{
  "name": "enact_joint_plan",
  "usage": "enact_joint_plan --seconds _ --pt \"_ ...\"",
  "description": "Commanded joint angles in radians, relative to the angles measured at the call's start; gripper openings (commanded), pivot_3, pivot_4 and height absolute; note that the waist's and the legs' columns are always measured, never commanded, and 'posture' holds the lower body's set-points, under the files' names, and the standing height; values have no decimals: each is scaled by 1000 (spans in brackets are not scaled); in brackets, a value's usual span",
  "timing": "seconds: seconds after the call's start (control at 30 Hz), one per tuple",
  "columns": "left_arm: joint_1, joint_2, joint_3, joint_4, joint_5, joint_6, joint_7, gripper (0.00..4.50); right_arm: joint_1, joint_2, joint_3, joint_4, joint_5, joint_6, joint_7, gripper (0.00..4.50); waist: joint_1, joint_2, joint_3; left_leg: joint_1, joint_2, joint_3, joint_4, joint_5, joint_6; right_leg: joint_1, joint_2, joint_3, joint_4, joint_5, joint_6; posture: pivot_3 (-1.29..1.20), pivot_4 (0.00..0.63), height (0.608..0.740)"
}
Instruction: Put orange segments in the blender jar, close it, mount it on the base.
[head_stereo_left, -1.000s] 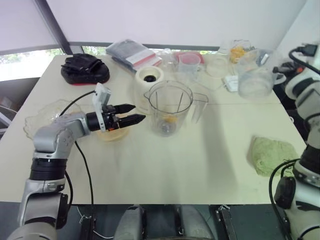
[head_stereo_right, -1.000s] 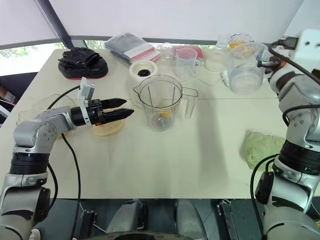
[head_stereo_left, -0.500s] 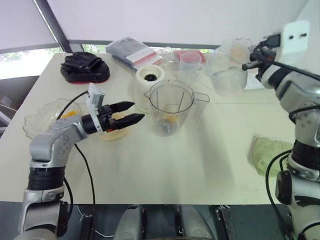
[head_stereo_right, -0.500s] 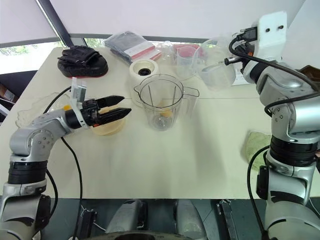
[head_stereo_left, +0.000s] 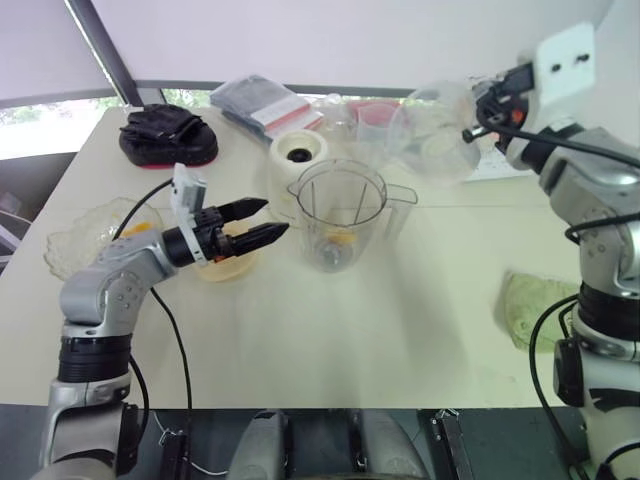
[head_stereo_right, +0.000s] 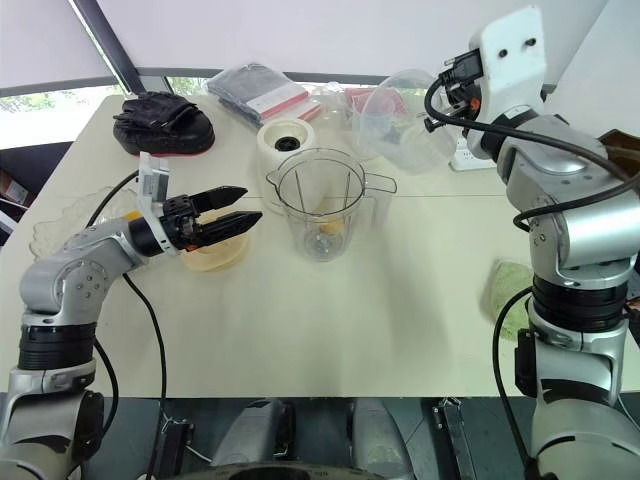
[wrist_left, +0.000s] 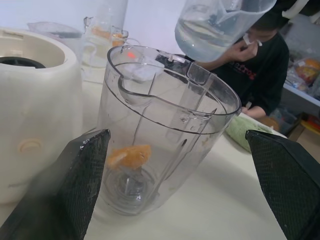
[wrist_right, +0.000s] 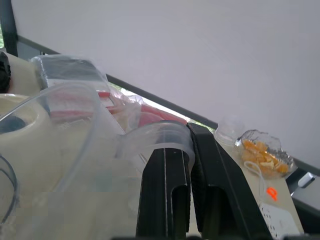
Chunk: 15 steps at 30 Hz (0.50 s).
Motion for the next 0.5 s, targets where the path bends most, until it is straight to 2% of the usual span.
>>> enact_joint_plan --seconds 0.03,0.5 --pt "-1 -1 0 -35 -11 -13 7 4500 -65 -7 5 -42 -37 -57 5 49 0 0 0 0 0 0 0 0 0 0 0 0 0 0 0 0 150 740" --pt "16 -2 8 -55 -15 -7 44 4500 -95 48 144 14 -165 -209 44 49 -1 0 0 0 0 0 0 0 0 -1 0 0 1 0 0 0 150 740"
